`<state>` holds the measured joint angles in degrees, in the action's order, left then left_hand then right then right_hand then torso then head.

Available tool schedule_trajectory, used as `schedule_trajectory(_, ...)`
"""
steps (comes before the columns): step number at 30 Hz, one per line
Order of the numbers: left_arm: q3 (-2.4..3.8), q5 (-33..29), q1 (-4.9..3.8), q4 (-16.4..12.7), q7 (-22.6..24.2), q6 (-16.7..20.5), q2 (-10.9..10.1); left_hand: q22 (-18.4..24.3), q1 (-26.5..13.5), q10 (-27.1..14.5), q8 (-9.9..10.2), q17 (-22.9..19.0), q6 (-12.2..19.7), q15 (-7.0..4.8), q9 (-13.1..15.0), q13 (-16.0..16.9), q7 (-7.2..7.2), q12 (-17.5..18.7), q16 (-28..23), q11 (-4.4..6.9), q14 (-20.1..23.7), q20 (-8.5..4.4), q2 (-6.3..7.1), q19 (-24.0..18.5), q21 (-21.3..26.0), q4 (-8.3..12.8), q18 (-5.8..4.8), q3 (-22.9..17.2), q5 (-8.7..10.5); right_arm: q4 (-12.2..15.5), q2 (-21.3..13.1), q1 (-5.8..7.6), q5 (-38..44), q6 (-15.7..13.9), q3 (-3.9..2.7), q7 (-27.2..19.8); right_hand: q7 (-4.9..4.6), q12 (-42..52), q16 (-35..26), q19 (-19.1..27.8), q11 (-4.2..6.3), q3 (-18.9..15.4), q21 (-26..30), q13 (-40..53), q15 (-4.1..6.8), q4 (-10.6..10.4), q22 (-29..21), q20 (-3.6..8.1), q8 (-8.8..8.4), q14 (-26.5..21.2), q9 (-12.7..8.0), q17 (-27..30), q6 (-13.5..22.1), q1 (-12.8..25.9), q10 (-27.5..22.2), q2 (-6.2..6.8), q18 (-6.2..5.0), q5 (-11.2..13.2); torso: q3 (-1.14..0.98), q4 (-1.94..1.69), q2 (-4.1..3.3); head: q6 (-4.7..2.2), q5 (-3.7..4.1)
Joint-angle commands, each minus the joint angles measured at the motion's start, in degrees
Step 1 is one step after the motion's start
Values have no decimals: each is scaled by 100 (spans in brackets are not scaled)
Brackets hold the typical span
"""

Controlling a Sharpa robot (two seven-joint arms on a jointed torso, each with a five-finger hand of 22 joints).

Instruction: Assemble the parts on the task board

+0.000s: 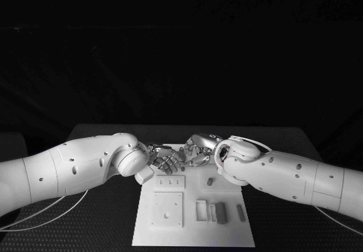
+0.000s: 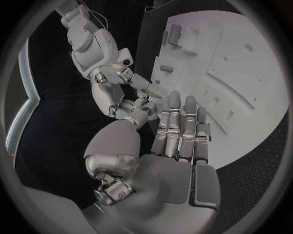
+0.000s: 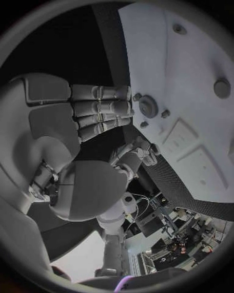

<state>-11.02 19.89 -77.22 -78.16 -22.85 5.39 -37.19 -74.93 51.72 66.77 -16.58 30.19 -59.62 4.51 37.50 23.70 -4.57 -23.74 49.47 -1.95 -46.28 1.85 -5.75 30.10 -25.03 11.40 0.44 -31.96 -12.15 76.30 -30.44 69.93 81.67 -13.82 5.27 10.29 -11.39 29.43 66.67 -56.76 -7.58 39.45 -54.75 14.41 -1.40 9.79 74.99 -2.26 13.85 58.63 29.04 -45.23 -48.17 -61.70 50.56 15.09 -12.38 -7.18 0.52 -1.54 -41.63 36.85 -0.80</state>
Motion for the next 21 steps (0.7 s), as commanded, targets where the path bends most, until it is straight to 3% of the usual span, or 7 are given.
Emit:
schedule_trajectory(1,4,270,-1,-1,79,-55,10,-130,-18,37,-40,-4,-55,-9,1,-2,11,-23,19,-1,-35,-12,-57,20,-28,36,-43,-4,-25,-38,-57,-1,-116,-104,-1,-110,-2,-22,38,60,-18,-52,28,-17,-1,-4,67,-1,-39,-52,-4,17,49,18,-56,62,-262,-30,1,-3,0,4,-3)
schedule_trajectory(8,4,1104,-2,76,-61,-329,-24,-131,-42,48,-27,-2,-41,-14,22,0,-16,-33,37,-6,-51,-15,-79,43,-49,44,-44,-4,42,-426,-219,22,-1114,-623,-5,-548,54,69,104,48,30,-15,24,-59,43,-84,70,0,66,-55,36,97,-70,-74,69,-2,-262,-136,-1,3,4,13,-18)
schedule_trajectory(13,5,1527,-3,111,-139,-488,-46,-123,-17,65,-27,6,-41,0,56,9,-36,-54,74,-14,-96,-33,-59,130,-85,76,-44,-41,17,-771,-276,117,-2049,-794,-34,-845,92,114,63,110,61,54,73,-78,75,-115,58,-18,120,-115,53,168,-154,-109,147,-32,-262,-100,-6,5,1,29,-31)
schedule_trajectory(14,5,1590,-4,112,-179,-458,-46,-123,-17,65,-27,6,-41,0,56,9,-36,-54,74,-14,-96,-33,-59,130,-85,76,-44,-41,17,-816,-281,130,-2145,-798,-48,-873,93,117,61,114,64,56,76,-80,75,-117,57,-20,123,-117,54,174,-158,-110,151,-34,-262,-100,-8,2,0,37,-32)
schedule_trajectory(16,5,1894,-4,115,-294,-334,-26,-131,-6,276,-73,38,-122,-96,101,55,-38,-168,190,62,-355,-143,4,479,-263,84,26,-46,-190,-951,-285,167,-2401,-789,-110,-956,115,156,-75,249,70,98,188,-83,88,-147,22,-60,157,-244,66,278,-213,-82,224,-95,-255,-153,-9,0,-2,47,-36)
schedule_trajectory(18,3,2155,-4,72,-566,-84,-6,-128,-27,421,-83,35,-149,-176,135,80,-25,-237,232,125,-524,-228,5,672,-354,95,46,-42,-225,-1068,-301,194,-2536,-823,-172,-1047,113,158,-79,253,79,95,197,-92,85,-150,20,-73,159,-230,66,303,-213,-78,231,-113,-260,-156,-14,-1,-1,52,-43)
schedule_trajectory(21,0,2351,-4,25,-752,-134,8,-117,-71,640,-80,13,-180,-304,186,113,-8,-323,269,219,-777,-365,5,908,-468,135,59,-42,-277,-1209,-297,225,-2846,-890,-257,-1157,112,160,-91,266,78,93,211,-107,83,-140,19,-90,159,-228,64,343,-210,-81,237,-132,-262,-181,-16,0,-1,62,-39)
